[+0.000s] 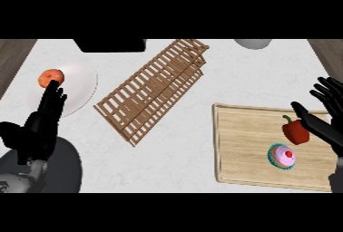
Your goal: Pick the cupcake from the tray and place it in the tiered shelf
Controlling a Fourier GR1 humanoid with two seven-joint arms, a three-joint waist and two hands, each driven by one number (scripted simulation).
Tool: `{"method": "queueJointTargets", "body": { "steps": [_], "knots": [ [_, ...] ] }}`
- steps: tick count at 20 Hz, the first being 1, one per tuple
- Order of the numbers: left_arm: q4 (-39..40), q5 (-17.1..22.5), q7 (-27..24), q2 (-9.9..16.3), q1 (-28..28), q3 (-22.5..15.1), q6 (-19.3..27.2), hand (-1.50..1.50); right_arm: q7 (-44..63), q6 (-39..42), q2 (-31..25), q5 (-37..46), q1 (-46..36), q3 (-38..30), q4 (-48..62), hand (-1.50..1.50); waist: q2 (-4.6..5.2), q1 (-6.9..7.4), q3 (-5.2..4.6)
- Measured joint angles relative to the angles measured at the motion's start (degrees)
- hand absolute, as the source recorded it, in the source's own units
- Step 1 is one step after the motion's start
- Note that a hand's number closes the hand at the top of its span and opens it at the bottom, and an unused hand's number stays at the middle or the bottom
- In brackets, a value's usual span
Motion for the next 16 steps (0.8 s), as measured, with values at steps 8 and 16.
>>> {"method": "queueJointTargets", "body": {
  "steps": [8, 16],
  "knots": [
    [-3.9, -1.4, 1.3, -1.3, 0.9, 0.5, 0.6, 0.0, 11.0, 8.4, -11.3, -0.7, 9.8, -1.1, -17.8, -1.5, 0.02, -0.08, -0.01],
    [-5.6, -1.8, 3.2, -1.1, 0.0, 0.2, 0.4, 0.0, 31.1, 16.2, -29.1, 7.2, 11.2, 3.1, -28.4, -1.5, 0.27, 0.86, -0.19]
  ]
}}
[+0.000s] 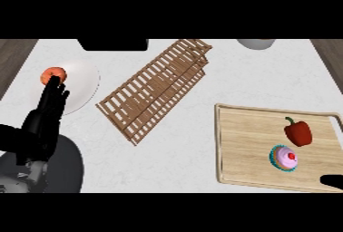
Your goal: Pick the cupcake from the tray and place it in the tiered shelf
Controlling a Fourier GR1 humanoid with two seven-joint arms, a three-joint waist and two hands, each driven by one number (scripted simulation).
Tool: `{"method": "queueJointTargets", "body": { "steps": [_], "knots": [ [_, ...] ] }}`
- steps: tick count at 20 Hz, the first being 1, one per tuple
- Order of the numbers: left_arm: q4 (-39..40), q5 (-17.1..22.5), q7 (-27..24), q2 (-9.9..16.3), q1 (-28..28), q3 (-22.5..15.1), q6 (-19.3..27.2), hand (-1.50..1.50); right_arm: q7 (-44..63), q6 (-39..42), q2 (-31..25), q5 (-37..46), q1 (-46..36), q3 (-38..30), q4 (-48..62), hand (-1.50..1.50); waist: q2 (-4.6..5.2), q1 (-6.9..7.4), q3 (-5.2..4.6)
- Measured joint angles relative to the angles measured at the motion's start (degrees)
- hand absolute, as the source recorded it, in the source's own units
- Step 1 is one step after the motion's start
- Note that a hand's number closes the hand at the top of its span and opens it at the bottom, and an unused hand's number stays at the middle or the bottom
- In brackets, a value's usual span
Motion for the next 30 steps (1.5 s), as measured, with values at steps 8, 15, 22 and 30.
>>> {"method": "queueJointTargets", "body": {
  "steps": [8, 15, 22, 30],
  "knots": [
    [0.8, -1.2, -0.4, -1.0, -0.5, -0.6, -0.9, 0.0, 24.0, 3.7, -8.2, 9.2, -7.8, 10.7, -5.4, -1.5, 0.42, 1.64, 0.06],
    [1.3, -2.1, -0.7, -2.5, -0.8, -0.3, -1.3, 0.0, 30.8, 5.6, -6.2, 15.9, -16.3, 21.9, -1.0, -1.5, 0.44, 1.83, 0.14],
    [0.2, -2.5, 0.4, -2.6, -0.5, 0.5, -1.4, 0.0, 33.3, 7.7, -5.5, 21.4, -17.6, 29.1, 4.7, -1.5, 0.32, 1.42, 0.19],
    [0.1, -3.5, 0.4, -3.5, 0.4, 2.4, -2.8, 0.0, 31.9, 7.8, 0.8, 27.9, -16.6, 30.9, 9.4, -1.5, 0.19, 0.51, 0.27]
  ]
}}
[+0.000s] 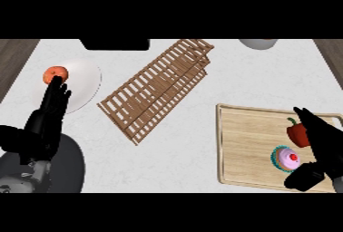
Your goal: Pick the cupcake from the tray and place it in the tiered shelf
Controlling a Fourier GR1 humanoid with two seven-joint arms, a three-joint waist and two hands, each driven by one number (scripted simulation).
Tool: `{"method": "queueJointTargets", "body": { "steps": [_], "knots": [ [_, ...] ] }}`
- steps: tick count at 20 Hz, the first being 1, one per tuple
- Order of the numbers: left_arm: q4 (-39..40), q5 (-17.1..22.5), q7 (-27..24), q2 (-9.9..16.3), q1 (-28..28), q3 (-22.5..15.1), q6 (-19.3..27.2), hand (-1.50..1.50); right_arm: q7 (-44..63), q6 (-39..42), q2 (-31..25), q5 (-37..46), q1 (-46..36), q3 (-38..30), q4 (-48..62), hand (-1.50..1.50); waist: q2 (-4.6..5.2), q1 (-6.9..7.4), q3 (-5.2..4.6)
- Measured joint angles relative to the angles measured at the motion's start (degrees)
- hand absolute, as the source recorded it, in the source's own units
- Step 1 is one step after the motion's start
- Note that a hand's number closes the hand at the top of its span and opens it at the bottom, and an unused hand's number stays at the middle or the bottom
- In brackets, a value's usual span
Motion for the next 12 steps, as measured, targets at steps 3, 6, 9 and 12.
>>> {"method": "queueJointTargets", "body": {
  "steps": [3, 6, 9, 12],
  "knots": [
    [-1.0, -1.3, 1.3, -0.6, 0.2, 0.1, 0.3, 0.0, -1.3, 0.0, 1.7, 2.1, 1.7, -0.7, 1.4, -1.5, -0.03, -0.2, 0.02],
    [-0.7, -2.6, 1.3, -1.7, 0.5, 0.1, 0.2, 0.0, -1.8, 0.5, 3.8, 4.1, 2.6, -0.7, 2.9, -1.5, -0.03, -0.28, 0.03],
    [-1.6, -2.5, 1.4, -1.9, 1.3, 1.4, -1.0, 0.0, -2.9, 0.9, 5.0, 5.6, 4.8, -1.9, 3.3, -1.5, -0.05, -0.37, 0.03],
    [-1.2, -3.0, 2.1, -2.4, 0.9, 2.8, -2.1, 0.0, -4.4, 1.5, 7.5, 7.9, 4.5, -3.1, 5.9, -1.5, -0.04, -0.34, 0.03]
  ]
}}
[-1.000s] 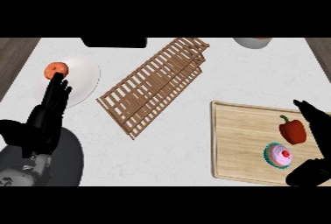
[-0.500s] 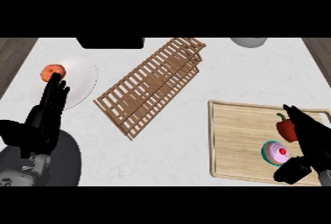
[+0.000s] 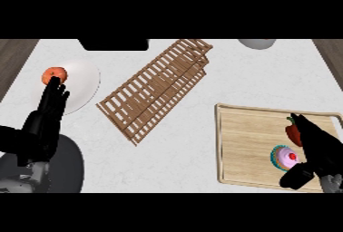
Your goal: Pick the cupcake from the tray and place it in the tiered shelf
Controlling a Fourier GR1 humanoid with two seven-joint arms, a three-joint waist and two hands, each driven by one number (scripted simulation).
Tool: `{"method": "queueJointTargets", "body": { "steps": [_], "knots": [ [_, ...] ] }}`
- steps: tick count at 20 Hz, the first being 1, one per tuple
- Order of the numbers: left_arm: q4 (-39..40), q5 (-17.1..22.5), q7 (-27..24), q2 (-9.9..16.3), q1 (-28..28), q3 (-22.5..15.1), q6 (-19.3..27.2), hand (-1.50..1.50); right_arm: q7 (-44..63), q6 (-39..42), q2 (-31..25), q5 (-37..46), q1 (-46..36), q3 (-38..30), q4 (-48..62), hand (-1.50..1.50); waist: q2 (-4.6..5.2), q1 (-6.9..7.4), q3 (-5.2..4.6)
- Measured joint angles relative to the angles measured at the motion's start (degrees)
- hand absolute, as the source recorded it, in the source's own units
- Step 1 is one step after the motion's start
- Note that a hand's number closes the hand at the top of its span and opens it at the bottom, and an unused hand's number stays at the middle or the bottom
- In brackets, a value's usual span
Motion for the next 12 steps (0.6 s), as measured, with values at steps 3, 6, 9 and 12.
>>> {"method": "queueJointTargets", "body": {
  "steps": [3, 6, 9, 12],
  "knots": [
    [-0.9, -0.5, 1.2, -0.4, 0.0, 1.6, -1.4, 0.0, -1.7, 0.8, 2.1, 2.0, 0.6, -2.0, 0.9, -1.5, -0.01, -0.02, 0.0],
    [-1.2, -1.3, 0.6, -1.6, 1.1, 2.3, -2.7, 0.0, -3.2, 1.7, 4.6, 4.5, 1.0, -3.1, 2.5, -1.5, 0.0, 0.0, 0.01],
    [-0.4, -2.8, -0.6, -3.2, 1.7, 2.5, -3.3, 0.0, -5.3, 1.7, 6.5, 7.0, 2.4, -4.0, 3.9, -1.5, -0.01, -0.04, -0.01],
    [-1.2, -3.2, 0.4, -3.8, 1.7, 3.6, -4.3, 0.0, -6.7, 1.9, 9.0, 9.2, 3.3, -4.6, 5.5, -1.5, -0.01, -0.04, 0.0]
  ]
}}
